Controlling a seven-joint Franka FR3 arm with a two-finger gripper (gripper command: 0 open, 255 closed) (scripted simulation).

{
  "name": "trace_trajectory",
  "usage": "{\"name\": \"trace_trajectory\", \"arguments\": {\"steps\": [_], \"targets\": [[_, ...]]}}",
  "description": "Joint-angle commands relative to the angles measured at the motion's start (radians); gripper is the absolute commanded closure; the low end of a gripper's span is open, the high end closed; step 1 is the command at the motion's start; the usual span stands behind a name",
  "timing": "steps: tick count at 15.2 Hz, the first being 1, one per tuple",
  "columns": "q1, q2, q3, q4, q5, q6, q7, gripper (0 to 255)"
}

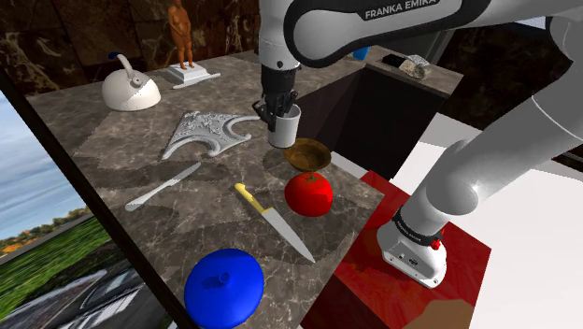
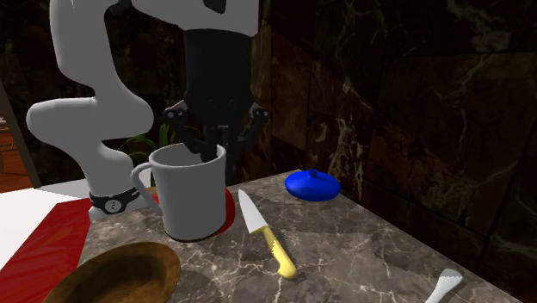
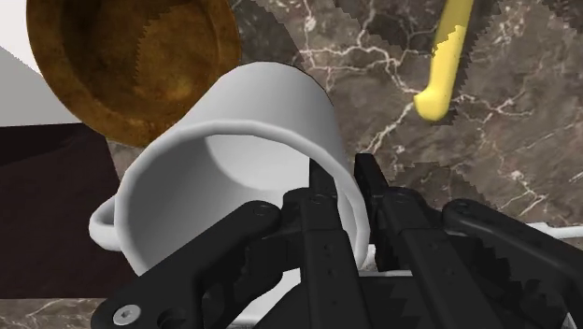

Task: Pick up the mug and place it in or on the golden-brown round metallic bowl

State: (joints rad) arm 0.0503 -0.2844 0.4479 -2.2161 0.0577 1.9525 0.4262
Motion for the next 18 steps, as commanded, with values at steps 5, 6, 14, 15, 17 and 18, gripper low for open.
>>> {"name": "trace_trajectory", "arguments": {"steps": [5, 6, 14, 15, 17, 18], "targets": [[-0.028, -0.152, -0.117, -0.133, 0.018, -0.013, -0.165, 255], [-0.033, -0.174, -0.137, -0.152, 0.016, -0.016, -0.19, 255], [-0.052, -0.225, -0.194, -0.25, 0.004, 0.031, -0.265, 255], [-0.052, -0.222, -0.193, -0.261, 0.004, 0.045, -0.264, 255], [-0.052, -0.214, -0.189, -0.282, 0.005, 0.074, -0.262, 255], [-0.052, -0.209, -0.188, -0.292, 0.005, 0.089, -0.261, 255]]}}
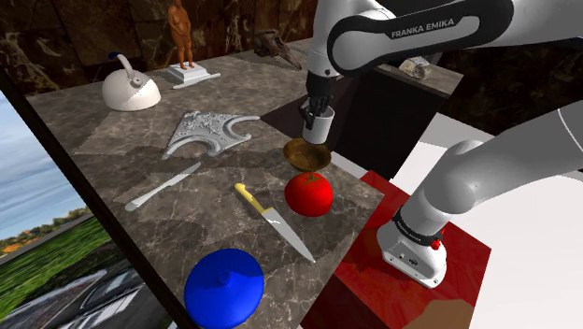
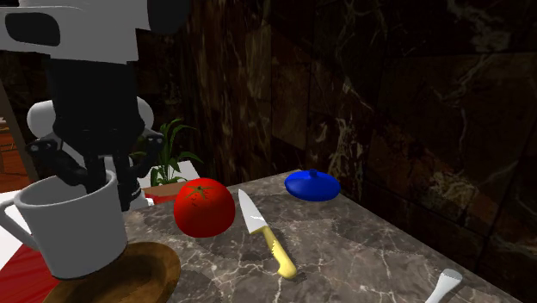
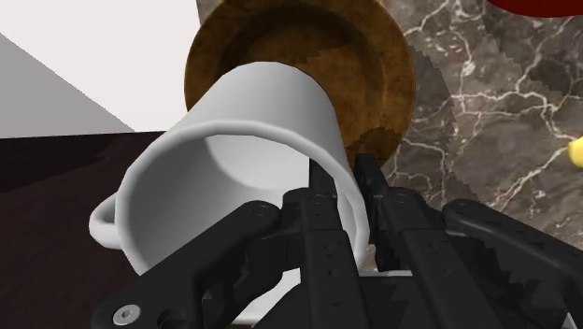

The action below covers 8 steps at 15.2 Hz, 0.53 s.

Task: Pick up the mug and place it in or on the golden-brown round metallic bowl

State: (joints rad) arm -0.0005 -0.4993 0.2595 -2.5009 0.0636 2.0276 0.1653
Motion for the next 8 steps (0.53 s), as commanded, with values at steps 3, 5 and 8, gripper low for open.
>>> {"name": "trace_trajectory", "arguments": {"steps": [3, 5, 8], "targets": [[-0.001, 0.021, 0.006, -0.037, -0.001, 0.058, 0.003, 255], [-0.002, 0.032, 0.009, -0.056, -0.001, 0.088, 0.006, 255], [-0.002, 0.052, 0.015, -0.083, -0.002, 0.135, 0.01, 255]]}}
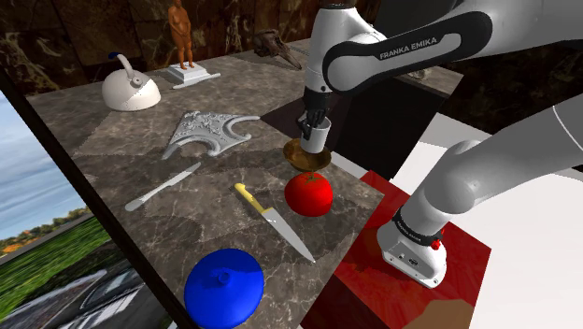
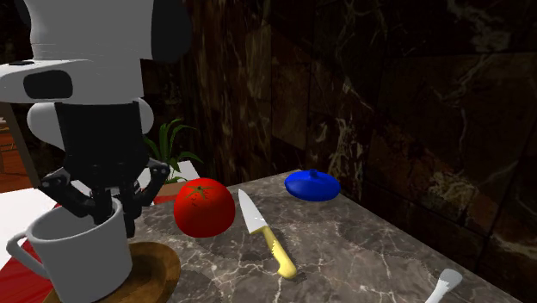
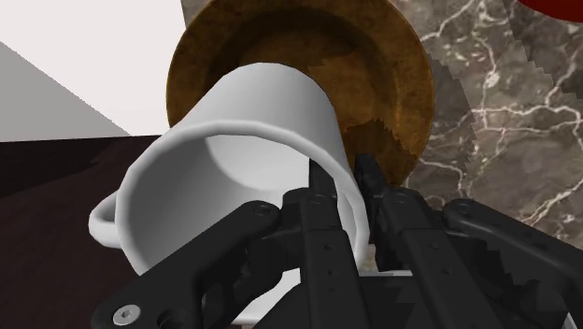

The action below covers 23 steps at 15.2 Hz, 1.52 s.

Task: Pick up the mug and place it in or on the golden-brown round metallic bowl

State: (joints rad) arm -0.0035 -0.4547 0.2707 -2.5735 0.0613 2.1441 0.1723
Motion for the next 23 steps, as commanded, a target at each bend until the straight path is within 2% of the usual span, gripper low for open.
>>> {"name": "trace_trajectory", "arguments": {"steps": [1, 9, 10, 15, 19, 23], "targets": [[0.0, 0.018, 0.006, -0.023, -0.001, 0.041, 0.006, 255], [0.0, 0.018, 0.006, -0.023, -0.001, 0.041, 0.006, 255], [0.0, 0.018, 0.006, -0.023, -0.001, 0.041, 0.006, 0], [0.0, 0.018, 0.006, -0.023, -0.001, 0.041, 0.006, 0], [0.005, -0.041, -0.006, 0.064, 0.004, -0.103, -0.001, 0], [0.006, -0.041, -0.006, 0.064, 0.004, -0.103, -0.001, 0]]}}
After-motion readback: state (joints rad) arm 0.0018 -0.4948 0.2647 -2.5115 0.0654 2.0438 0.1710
